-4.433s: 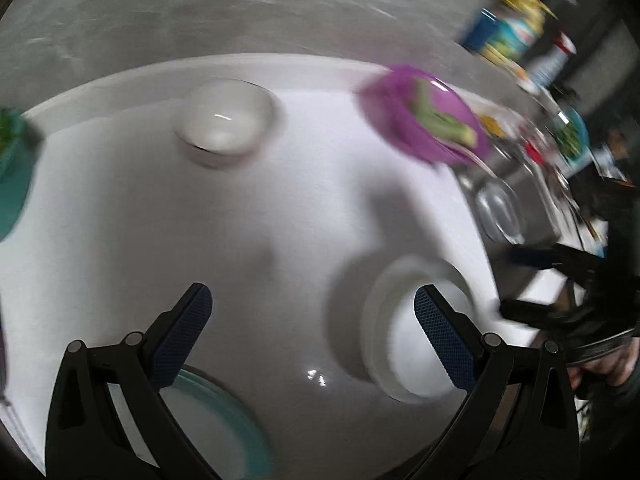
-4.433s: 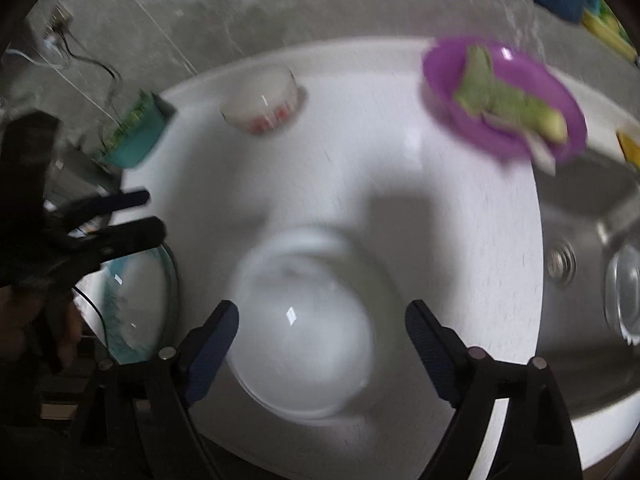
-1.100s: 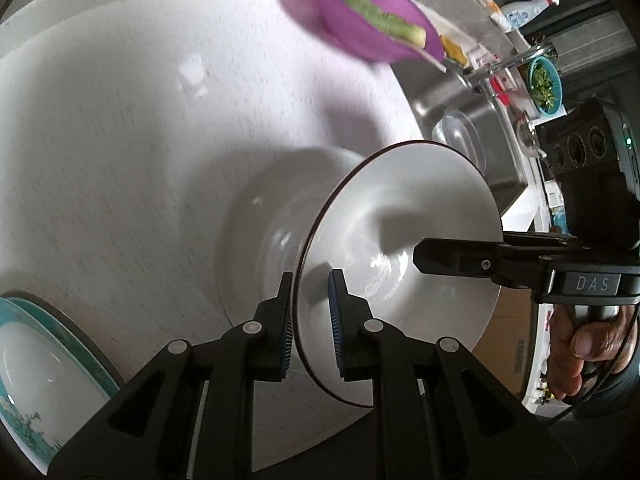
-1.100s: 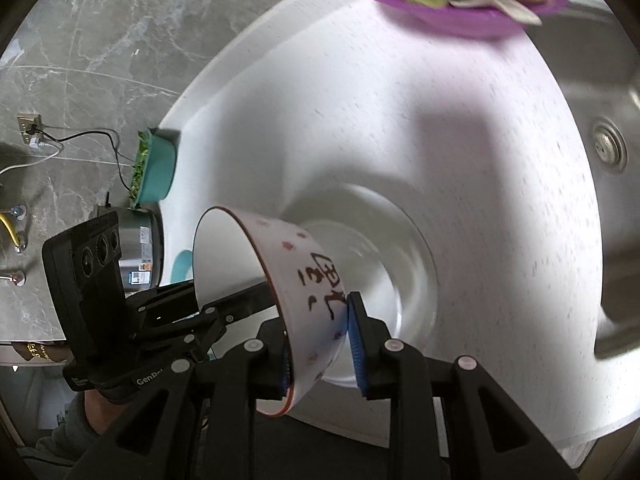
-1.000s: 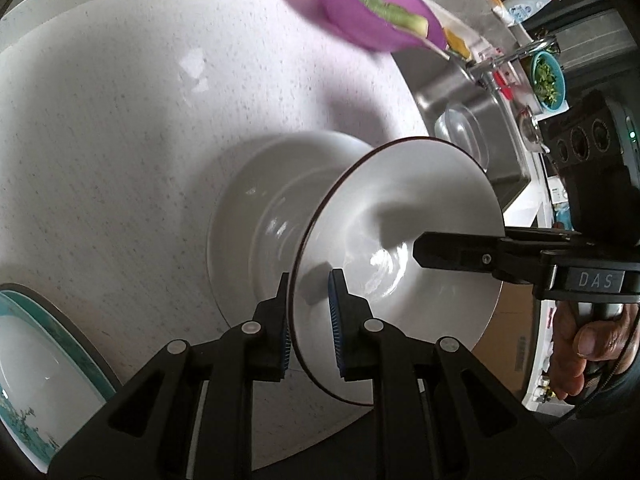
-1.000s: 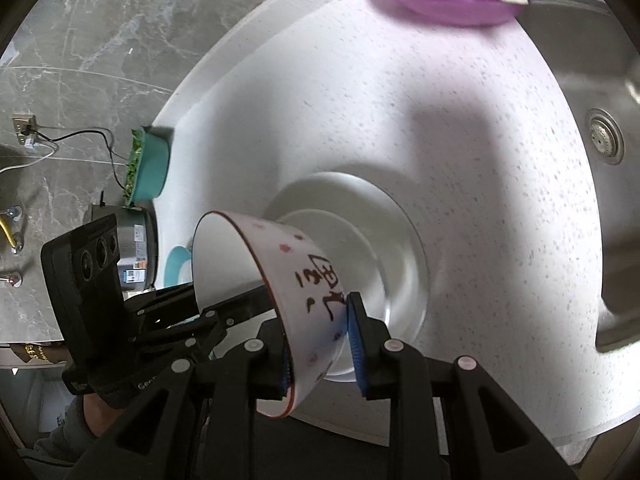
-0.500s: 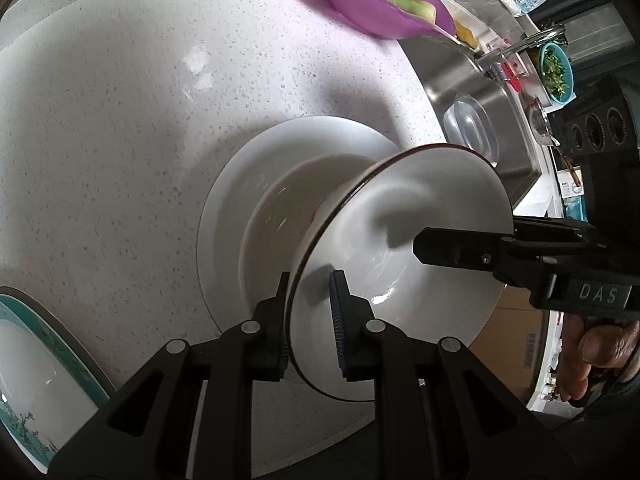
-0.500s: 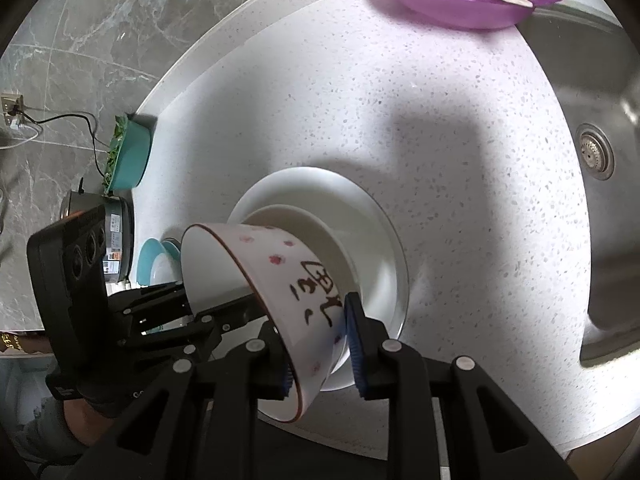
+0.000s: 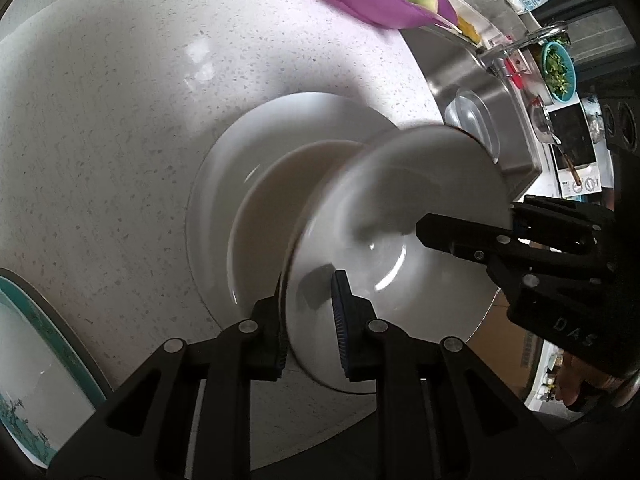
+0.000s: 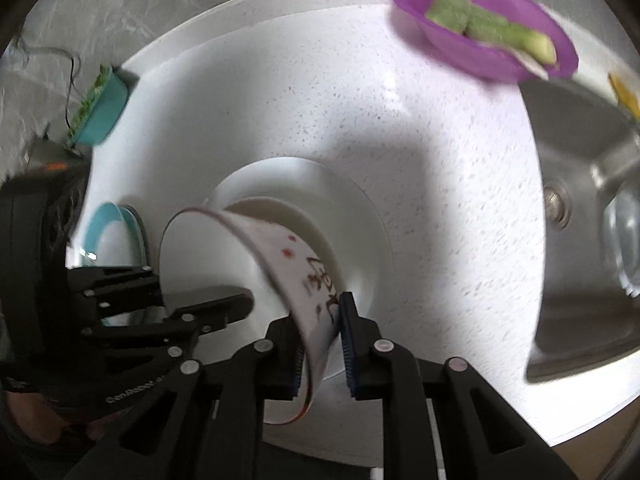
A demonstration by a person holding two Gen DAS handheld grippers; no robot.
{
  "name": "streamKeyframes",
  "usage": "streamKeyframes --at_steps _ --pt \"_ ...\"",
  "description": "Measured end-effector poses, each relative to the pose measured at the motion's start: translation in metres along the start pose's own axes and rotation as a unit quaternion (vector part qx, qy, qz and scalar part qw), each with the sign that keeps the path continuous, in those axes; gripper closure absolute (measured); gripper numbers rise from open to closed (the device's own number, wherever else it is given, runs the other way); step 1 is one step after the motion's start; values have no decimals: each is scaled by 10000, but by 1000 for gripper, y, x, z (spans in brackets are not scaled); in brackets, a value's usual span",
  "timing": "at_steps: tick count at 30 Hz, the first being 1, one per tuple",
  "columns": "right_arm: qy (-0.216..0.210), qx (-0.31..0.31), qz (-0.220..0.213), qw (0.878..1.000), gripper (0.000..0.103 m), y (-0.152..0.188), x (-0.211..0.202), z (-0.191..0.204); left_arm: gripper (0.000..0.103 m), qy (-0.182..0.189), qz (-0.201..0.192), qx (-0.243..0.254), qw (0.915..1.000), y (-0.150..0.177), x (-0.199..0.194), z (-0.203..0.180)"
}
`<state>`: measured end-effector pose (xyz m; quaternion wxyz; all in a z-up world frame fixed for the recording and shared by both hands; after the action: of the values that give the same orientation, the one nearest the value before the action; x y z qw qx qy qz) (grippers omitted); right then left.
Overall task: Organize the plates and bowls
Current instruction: 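Lower the floral-print bowl into the nested white bowls with both tools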
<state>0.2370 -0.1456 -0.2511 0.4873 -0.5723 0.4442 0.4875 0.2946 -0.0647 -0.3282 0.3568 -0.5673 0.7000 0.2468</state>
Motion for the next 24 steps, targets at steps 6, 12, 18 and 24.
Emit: streamKeyframes --at_steps 6,12,18,24 --pt "418 -401 -165 9982 84 -1 2 12 85 -5 -45 -3 10000 -5 0 3" --pt "225 -190 -60 9995 88 0 4 5 85 -3 -78 -35 10000 -4 1 3" --pt "-110 214 -64 9997 85 0 1 -8 85 14 -98 -60 9999 -3 2 5" --pt "-129 244 -74 9996 84 2 -2 -10 85 -11 -97 -52 9999 -2 2 4"
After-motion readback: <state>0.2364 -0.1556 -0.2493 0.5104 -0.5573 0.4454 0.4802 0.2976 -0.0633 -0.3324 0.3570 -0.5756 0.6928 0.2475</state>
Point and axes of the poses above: each gripper's, at about its wrist camera, not at the fingertips, and x roughly the way its jaws point, z to its left, y to its underside, the point moved 3 cm from there along x, roughly the way its jaws point, and after that the axes turned 13 degrees about y, right-handed, at the moved point
